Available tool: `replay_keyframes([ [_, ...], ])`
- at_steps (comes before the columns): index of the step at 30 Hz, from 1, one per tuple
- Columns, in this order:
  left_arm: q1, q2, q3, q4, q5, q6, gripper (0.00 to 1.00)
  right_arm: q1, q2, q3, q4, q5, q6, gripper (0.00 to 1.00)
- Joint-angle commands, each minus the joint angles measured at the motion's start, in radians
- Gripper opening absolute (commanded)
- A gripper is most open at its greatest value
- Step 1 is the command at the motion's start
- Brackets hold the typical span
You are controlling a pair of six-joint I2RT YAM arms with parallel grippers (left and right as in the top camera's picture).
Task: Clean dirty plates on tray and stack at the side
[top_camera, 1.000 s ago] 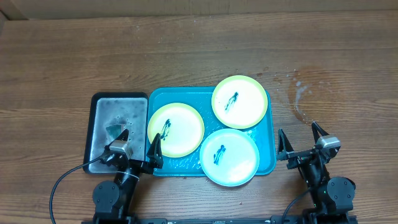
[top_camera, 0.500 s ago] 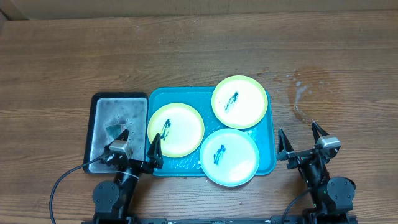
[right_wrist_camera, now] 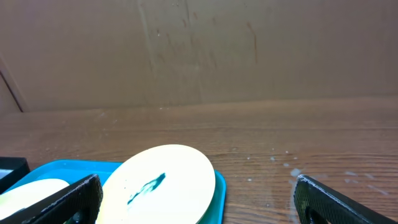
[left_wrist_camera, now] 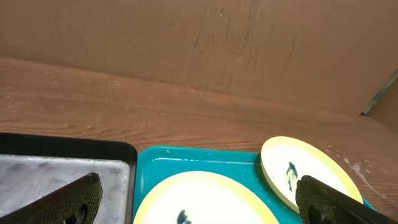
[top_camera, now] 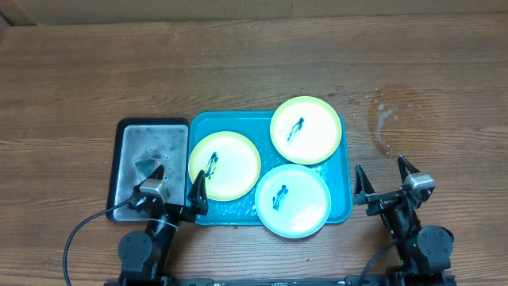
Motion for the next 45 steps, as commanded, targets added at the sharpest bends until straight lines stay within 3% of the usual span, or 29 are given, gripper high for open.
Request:
replay_keyframes([
  [1, -0.003, -0.010, -0.003, -0.003, -0.010, 0.023, 1.00, 0.002, -0.010, -0.010, 0.006, 0.006, 0.000, 1.00],
  [45, -0.003, -0.010, -0.003, -0.003, -0.010, 0.023, 1.00, 0.002, -0.010, -0.010, 0.055, 0.033, 0.000, 1.00],
])
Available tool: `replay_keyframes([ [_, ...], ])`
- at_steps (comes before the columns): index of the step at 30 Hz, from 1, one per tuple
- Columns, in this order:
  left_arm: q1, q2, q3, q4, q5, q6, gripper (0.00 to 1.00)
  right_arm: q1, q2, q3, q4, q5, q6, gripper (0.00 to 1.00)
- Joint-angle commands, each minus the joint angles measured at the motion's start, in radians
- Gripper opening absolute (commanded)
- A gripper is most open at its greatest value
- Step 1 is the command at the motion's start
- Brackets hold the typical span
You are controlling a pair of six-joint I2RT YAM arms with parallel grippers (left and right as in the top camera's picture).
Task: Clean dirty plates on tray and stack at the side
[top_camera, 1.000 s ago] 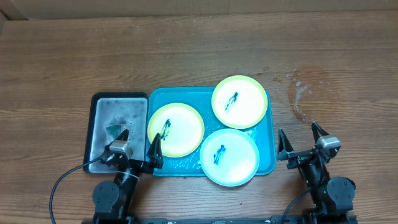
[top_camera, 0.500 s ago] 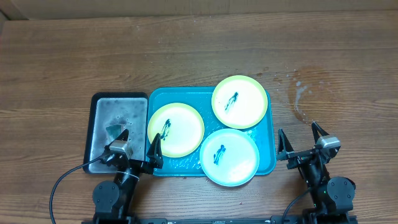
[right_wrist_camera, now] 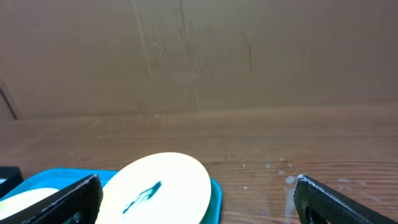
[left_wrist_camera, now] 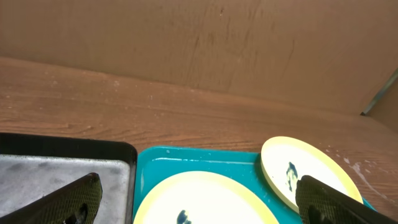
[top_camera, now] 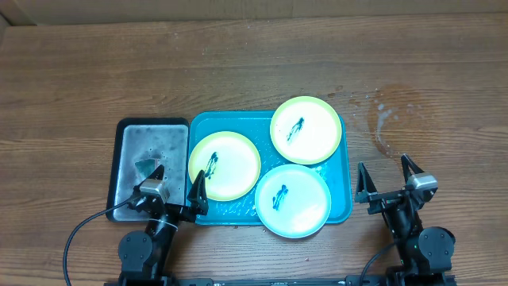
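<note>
Three pale yellow-green plates with dark teal smears lie on a teal tray (top_camera: 341, 208): a left plate (top_camera: 225, 165), a far right plate (top_camera: 306, 129) and a near plate (top_camera: 293, 200). A small teal sponge (top_camera: 146, 166) rests in the wet black tray (top_camera: 126, 131) to the left. My left gripper (top_camera: 173, 185) stands open at the near edge, straddling the two trays' border. My right gripper (top_camera: 387, 179) is open over bare table, right of the teal tray. The right wrist view shows the far right plate (right_wrist_camera: 158, 190).
A wet whitish stain (top_camera: 389, 119) marks the wood right of the teal tray. A cardboard wall (left_wrist_camera: 205, 37) runs along the table's far edge. Bare wood table (top_camera: 238, 63) lies beyond both trays.
My right gripper has shifted slightly right and toward the near edge; its view turned a little. The left gripper, plates and sponge are unchanged.
</note>
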Motion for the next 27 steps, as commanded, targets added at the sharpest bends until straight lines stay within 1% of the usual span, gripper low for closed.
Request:
replay_keyframes([
  [1, -0.003, -0.010, -0.003, -0.003, -0.010, 0.023, 1.00, 0.002, -0.010, -0.008, 0.020, 0.004, 0.001, 1.00],
  [6, -0.003, -0.010, -0.003, -0.003, -0.010, 0.023, 1.00, 0.002, -0.010, 0.037, -0.079, -0.045, 0.003, 1.00],
  [10, -0.003, -0.010, -0.003, -0.003, -0.010, 0.023, 1.00, 0.002, 0.005, 0.124, -0.176, -0.092, 0.003, 1.00],
  [15, -0.003, -0.010, -0.003, -0.003, -0.010, 0.023, 1.00, 0.002, 0.119, 0.279, -0.300, -0.098, 0.002, 1.00],
  [18, -0.003, -0.010, -0.003, -0.003, -0.010, 0.023, 1.00, 0.003, 0.243, 0.392, -0.358, -0.107, -0.001, 1.00],
  [22, -0.003, -0.010, -0.003, -0.003, -0.010, 0.023, 1.00, 0.003, 0.455, 0.567, -0.418, -0.176, 0.000, 1.00],
  [26, -0.003, -0.010, -0.003, -0.003, -0.010, 0.023, 1.00, 0.003, 0.698, 0.771, -0.506, -0.298, 0.000, 1.00],
  [27, -0.003, -0.010, -0.003, -0.003, -0.010, 0.023, 1.00, 0.003, 0.829, 0.885, -0.586, -0.369, 0.000, 1.00],
])
